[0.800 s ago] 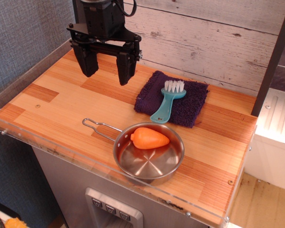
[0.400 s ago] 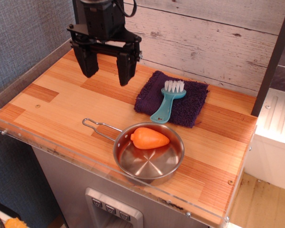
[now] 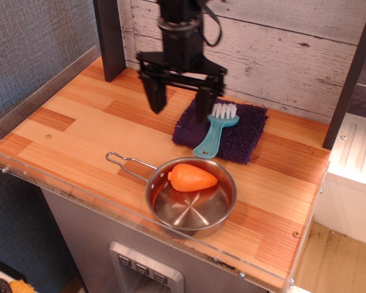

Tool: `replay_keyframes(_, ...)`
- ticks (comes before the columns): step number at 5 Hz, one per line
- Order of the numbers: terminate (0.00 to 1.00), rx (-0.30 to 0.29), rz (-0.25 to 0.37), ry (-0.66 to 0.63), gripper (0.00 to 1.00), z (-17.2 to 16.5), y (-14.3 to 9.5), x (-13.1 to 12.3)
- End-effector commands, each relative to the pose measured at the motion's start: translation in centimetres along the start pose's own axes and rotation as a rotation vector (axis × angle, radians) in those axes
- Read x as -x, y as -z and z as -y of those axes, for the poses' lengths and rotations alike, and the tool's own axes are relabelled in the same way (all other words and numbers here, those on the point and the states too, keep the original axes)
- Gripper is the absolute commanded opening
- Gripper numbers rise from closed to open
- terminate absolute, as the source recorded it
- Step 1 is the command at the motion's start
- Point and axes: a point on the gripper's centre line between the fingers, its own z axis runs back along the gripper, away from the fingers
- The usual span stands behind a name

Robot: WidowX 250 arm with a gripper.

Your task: Move brush to right table edge in the center

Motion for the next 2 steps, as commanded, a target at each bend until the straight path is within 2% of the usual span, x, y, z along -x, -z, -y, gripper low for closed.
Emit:
replay_keyframes(1,0.00,-0.031,0.032,0.007,1.00,2.62,1.77,-2.43)
replay_keyframes(2,0.00,-0.036,0.030,-0.008,1.00,2.60,2.76,-2.72)
